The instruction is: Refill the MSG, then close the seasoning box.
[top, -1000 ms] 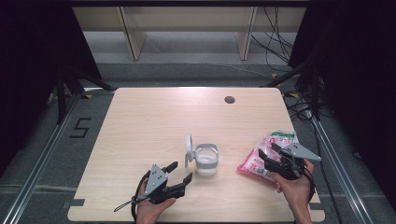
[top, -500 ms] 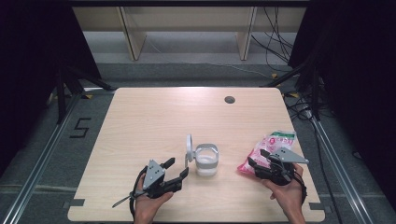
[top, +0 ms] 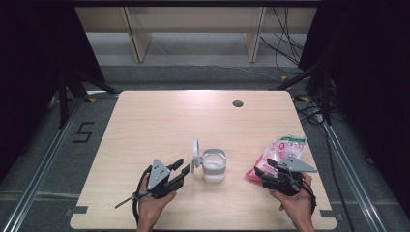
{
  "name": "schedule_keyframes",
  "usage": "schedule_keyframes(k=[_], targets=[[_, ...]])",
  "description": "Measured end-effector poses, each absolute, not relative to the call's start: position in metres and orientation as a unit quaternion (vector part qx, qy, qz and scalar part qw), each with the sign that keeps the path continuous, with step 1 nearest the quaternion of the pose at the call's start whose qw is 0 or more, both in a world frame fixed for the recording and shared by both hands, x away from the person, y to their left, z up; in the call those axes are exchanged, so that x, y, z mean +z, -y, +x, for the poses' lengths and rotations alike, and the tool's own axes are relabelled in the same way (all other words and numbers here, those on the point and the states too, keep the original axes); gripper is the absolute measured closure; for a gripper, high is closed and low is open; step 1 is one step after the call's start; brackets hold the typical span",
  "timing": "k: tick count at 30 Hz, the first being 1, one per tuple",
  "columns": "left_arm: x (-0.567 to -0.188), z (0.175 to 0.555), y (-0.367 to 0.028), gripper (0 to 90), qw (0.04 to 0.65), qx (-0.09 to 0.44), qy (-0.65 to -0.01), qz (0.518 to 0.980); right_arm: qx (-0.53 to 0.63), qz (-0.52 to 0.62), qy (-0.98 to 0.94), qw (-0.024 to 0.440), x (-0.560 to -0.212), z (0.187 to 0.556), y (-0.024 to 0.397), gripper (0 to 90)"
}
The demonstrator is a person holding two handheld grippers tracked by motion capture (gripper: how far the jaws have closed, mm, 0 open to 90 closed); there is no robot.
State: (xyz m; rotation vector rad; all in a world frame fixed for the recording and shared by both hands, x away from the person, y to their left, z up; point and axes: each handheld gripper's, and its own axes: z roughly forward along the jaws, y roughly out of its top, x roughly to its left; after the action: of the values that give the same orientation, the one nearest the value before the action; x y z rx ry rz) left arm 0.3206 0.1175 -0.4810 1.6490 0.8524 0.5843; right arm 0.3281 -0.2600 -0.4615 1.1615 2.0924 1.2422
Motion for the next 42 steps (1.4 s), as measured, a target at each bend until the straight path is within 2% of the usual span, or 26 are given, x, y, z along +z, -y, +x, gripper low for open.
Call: schedule_keyframes(k=[5,10,13,33,42], targets=[[-0.478,0.322,-0.117,79.6,0.551,0.266,-0.352,0.709,0.444,0.416,-0.762,0.22,-0.463,0.325,0.258,41.2],[-0.473,0.327,-0.118,85.9,0.543,0.284,-0.345,0.711,0.442,0.432,-0.759,0.207,-0.463,0.322,0.257,41.2],[-0.472,0.328,-0.119,87.7,0.558,0.27,-0.337,0.709,0.447,0.423,-0.758,0.215,-0.463,0.323,0.257,41.2],[-0.462,0.333,-0.119,89.3,0.56,0.263,-0.341,0.708,0.448,0.416,-0.762,0.216,-0.464,0.318,0.257,41.0],[-0.457,0.333,-0.112,89.3,0.563,0.259,-0.323,0.716,0.447,0.409,-0.766,0.215,-0.463,0.317,0.255,41.1]])
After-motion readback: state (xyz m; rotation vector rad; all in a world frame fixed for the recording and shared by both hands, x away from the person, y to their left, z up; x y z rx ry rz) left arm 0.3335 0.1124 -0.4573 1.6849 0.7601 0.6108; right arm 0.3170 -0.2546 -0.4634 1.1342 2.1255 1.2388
